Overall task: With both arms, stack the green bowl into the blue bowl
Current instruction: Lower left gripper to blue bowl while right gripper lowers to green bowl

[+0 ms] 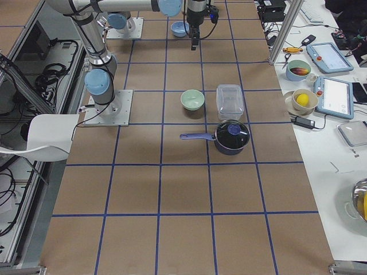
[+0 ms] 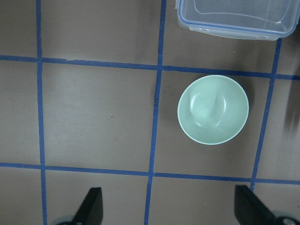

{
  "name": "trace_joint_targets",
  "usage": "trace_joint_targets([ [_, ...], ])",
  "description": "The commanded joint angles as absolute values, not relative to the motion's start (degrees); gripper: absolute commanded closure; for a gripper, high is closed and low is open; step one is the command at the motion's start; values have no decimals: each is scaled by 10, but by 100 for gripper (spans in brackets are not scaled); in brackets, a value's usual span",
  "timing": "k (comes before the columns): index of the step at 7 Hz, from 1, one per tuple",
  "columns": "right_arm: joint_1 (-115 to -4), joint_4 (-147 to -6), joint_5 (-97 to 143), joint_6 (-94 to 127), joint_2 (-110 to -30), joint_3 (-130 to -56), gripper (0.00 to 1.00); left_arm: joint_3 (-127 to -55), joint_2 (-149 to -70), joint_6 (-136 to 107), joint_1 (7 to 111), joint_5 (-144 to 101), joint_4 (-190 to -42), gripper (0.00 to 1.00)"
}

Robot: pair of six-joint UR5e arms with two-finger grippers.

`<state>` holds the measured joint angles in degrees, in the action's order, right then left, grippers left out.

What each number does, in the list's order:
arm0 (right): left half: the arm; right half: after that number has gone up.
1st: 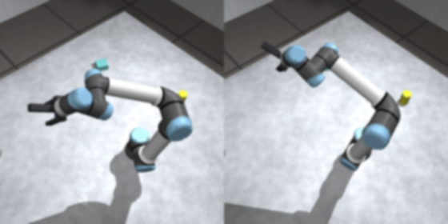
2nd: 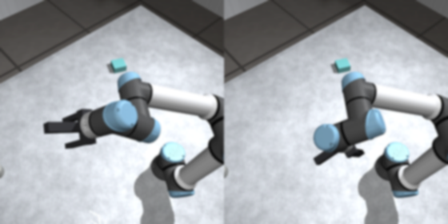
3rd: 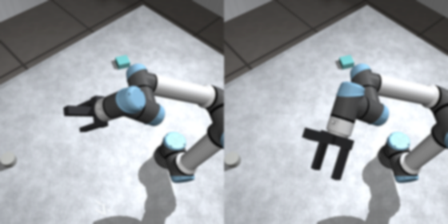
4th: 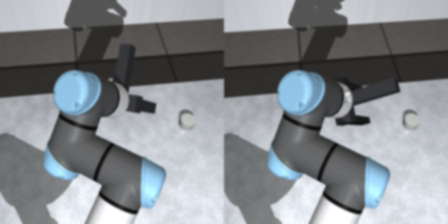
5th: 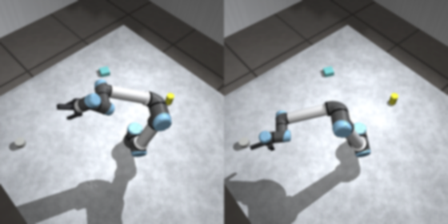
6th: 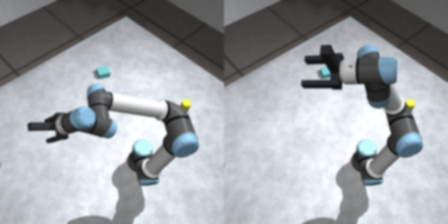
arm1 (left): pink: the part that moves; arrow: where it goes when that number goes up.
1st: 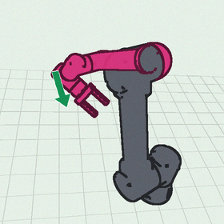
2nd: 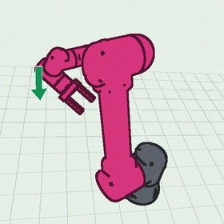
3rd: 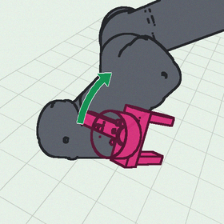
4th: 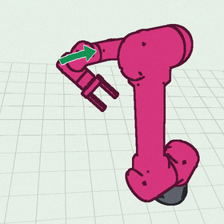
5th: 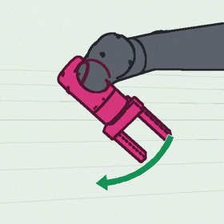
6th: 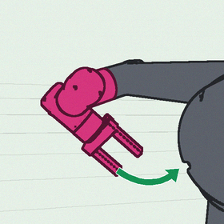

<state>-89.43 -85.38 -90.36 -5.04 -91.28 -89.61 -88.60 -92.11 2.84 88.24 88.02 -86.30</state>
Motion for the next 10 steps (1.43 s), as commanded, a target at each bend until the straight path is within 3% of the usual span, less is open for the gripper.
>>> trace_joint_targets([
  [1,-893,-856,-904,-50,-912,-896,0,-887,-918,31,884,893,-863,0],
  [4,-893,-849,-908,-50,-911,-896,0,-923,-920,32,884,894,-860,0],
  [7,-874,-860,-911,-49,-890,-896,0,-1061,-937,26,880,896,-768,0],
  [10,-745,-891,-901,-122,-827,-909,0,-1217,-946,20,880,904,-607,0],
])
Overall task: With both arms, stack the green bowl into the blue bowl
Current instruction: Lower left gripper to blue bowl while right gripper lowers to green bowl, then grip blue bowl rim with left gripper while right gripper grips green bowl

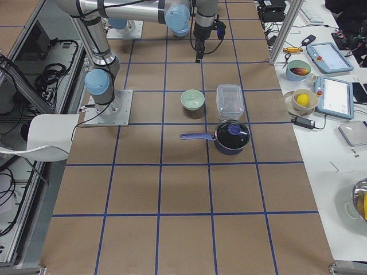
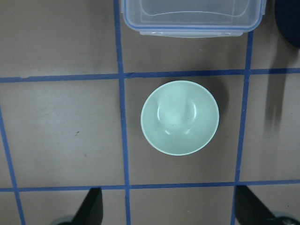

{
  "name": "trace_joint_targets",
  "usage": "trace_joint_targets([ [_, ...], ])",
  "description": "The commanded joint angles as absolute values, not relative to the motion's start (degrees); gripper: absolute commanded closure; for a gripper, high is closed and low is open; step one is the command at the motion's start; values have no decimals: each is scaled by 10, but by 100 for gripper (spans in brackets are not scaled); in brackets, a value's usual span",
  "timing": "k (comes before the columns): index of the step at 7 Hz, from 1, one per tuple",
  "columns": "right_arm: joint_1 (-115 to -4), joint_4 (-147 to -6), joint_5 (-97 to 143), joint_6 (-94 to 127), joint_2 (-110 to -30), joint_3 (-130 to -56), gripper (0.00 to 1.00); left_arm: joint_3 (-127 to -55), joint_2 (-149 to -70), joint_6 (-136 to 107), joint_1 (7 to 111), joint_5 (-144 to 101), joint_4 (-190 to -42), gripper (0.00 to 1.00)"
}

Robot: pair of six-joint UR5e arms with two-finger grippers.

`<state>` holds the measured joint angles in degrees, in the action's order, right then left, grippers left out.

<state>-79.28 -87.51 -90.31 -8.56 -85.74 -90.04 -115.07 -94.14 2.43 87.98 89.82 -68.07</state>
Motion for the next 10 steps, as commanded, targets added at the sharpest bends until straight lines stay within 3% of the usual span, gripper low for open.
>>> trace_joint_targets([
  [1,-717,-917,-899,-143,-801,-923,0,-1259,-951,14,880,904,-561,0],
  [2,-695,-967,-899,-152,-770,-952,0,-1282,-961,9,880,901,-536,0],
  [3,-687,-1029,-900,-158,-750,-980,0,-1281,-969,9,880,900,-526,10],
  [4,-686,-1040,-900,-159,-743,-997,0,-1280,-973,10,880,903,-520,66],
  [5,-686,-1045,-900,-163,-734,-1026,0,-1274,-974,12,881,904,-516,99],
  [7,-686,-1091,-899,-163,-717,-1077,0,-1255,-977,-69,896,900,-504,100],
  [8,-686,-1120,-900,-163,-710,-1093,7,-1215,-979,-95,926,903,-510,100],
  [9,-686,-1131,-900,-164,-709,-1096,45,-1160,-988,-153,966,903,-545,100],
  [10,-686,-1131,-900,-168,-709,-1095,92,-1084,-1017,-189,1011,895,-595,100],
])
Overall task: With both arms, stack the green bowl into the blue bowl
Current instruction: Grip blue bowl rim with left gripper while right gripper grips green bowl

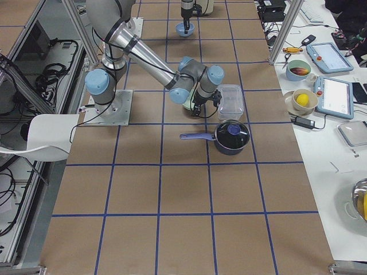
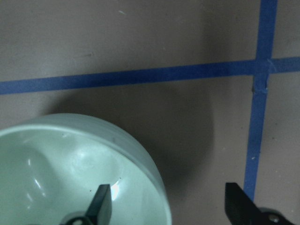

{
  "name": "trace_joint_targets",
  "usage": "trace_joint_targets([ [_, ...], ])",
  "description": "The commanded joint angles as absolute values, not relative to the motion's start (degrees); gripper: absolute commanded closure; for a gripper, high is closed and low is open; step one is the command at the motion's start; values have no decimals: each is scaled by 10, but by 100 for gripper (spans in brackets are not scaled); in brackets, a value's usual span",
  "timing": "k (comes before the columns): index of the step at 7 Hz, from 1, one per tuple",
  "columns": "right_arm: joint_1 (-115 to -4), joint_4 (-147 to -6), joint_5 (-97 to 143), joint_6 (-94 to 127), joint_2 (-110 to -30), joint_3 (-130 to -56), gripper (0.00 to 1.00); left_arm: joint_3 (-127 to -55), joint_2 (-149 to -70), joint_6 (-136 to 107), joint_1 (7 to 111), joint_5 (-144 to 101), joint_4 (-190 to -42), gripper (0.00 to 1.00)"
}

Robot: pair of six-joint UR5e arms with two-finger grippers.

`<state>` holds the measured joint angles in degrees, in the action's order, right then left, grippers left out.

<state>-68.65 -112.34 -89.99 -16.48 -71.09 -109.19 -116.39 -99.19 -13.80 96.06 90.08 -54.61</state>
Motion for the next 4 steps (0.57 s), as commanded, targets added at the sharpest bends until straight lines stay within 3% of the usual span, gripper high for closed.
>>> trace_joint_targets([
  [1,-686,-1130,-899,-171,-709,-1095,100,-1021,-1061,-267,1057,892,-606,100],
  [4,-686,-1122,-897,-171,-713,-1079,100,-898,-1182,-413,1148,838,-563,100],
])
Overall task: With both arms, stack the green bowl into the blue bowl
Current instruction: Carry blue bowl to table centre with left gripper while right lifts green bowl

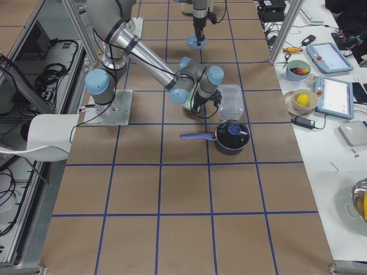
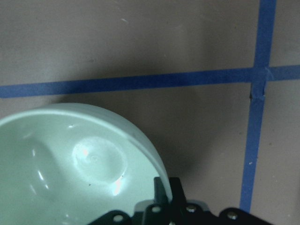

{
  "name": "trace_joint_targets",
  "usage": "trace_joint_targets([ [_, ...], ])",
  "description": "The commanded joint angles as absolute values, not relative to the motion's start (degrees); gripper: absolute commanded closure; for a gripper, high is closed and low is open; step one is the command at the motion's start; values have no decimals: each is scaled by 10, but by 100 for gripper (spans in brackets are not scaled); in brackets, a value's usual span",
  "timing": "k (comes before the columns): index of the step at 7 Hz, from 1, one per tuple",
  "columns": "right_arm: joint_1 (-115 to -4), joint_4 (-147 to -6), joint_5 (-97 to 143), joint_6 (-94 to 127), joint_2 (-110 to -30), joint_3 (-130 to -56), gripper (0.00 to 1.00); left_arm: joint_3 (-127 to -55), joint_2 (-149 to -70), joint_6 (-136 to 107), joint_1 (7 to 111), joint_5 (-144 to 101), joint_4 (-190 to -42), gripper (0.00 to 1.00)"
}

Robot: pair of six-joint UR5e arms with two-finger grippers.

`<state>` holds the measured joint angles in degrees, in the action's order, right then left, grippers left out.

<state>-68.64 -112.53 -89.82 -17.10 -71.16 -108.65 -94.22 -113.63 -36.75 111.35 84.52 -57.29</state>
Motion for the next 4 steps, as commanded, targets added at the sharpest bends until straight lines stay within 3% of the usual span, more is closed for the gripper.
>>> trace_joint_targets([
  [1,-686,-1090,-896,-171,-715,-1060,100,-889,-1218,-410,1153,840,-541,100],
  [4,-686,-944,-888,-173,-716,-933,100,-885,-1209,-368,1156,867,-575,100],
])
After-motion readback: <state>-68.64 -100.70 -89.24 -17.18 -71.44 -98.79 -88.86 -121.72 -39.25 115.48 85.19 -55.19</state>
